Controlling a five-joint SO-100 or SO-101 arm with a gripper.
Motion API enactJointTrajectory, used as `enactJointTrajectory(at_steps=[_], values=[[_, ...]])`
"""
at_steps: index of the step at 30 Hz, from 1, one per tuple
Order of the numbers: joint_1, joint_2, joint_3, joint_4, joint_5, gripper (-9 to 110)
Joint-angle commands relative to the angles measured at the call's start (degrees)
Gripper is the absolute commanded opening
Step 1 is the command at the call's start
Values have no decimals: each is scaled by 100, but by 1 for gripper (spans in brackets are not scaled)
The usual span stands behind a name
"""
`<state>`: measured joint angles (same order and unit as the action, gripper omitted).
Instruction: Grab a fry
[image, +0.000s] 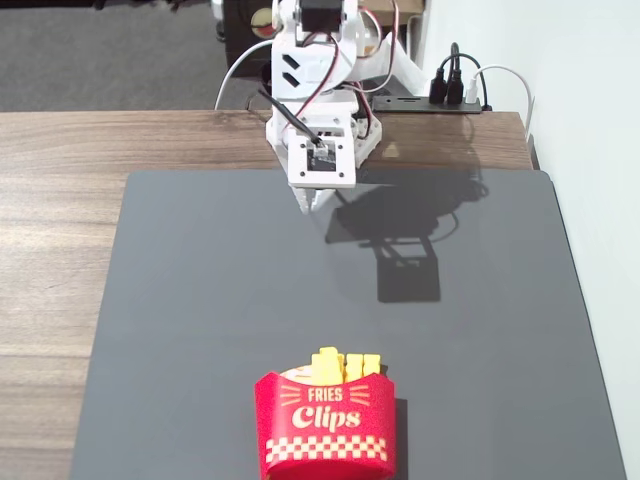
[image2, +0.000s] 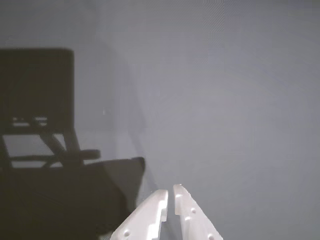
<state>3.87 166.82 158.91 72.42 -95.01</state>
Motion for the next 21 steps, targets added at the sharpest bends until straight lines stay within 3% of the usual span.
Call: enactJointTrajectory(at_steps=[1,7,18,21], values=[[237,-492,-668,-211,-79,0],[475,-1468,-1652,-466,-229,1],[448,-3340,-3243,-598,-255,22],[439,-4087,-3691,-773,-325,22]])
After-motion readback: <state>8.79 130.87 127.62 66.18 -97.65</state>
